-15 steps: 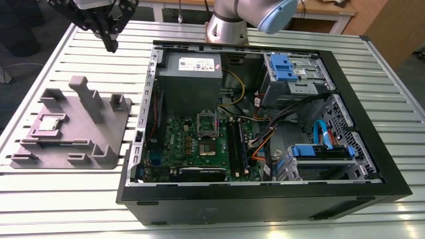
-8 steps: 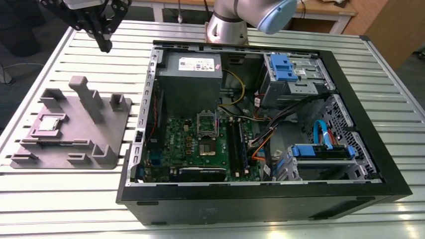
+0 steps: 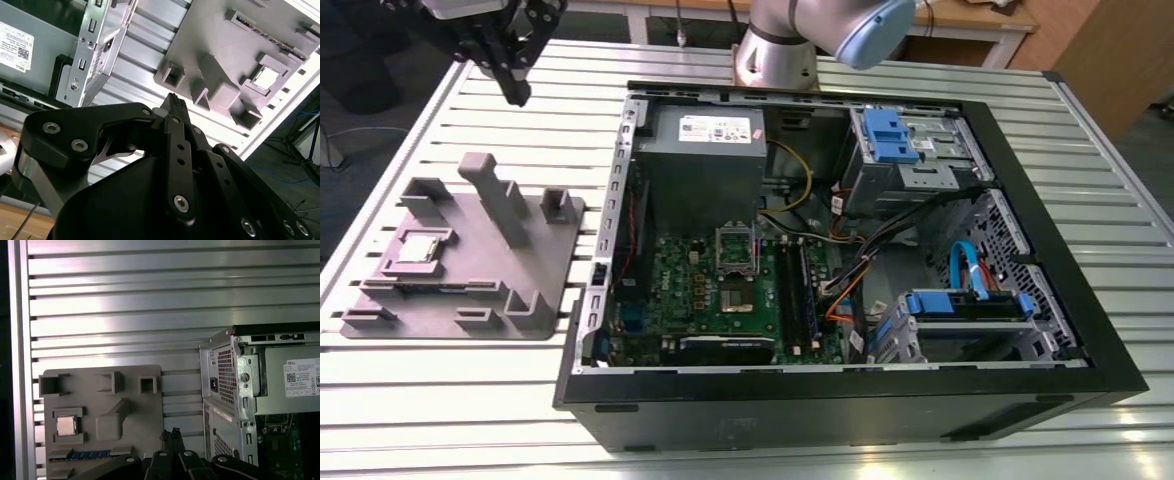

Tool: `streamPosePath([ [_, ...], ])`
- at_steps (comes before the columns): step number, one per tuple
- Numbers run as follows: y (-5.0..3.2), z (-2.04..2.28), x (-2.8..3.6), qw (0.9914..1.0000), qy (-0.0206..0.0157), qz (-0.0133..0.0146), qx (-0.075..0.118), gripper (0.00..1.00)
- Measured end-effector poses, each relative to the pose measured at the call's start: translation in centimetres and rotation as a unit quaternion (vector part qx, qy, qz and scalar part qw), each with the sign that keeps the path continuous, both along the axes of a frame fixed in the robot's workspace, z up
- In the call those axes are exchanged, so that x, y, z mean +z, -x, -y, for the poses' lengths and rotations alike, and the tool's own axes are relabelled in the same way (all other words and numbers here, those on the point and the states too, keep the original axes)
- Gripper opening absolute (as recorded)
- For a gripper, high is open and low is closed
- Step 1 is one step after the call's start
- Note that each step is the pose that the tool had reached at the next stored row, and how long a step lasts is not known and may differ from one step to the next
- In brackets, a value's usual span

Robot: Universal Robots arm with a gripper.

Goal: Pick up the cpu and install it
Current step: 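Reach for the cpu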

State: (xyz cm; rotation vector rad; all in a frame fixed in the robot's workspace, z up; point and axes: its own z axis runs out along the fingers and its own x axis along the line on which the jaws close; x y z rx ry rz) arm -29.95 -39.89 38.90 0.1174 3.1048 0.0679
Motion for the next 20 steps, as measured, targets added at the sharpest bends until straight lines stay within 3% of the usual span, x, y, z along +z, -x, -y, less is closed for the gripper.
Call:
streamPosePath([
  [20,4.70,-0.02,-0.51,1.00000,0.0000,0.0000,0.000,0.11],
])
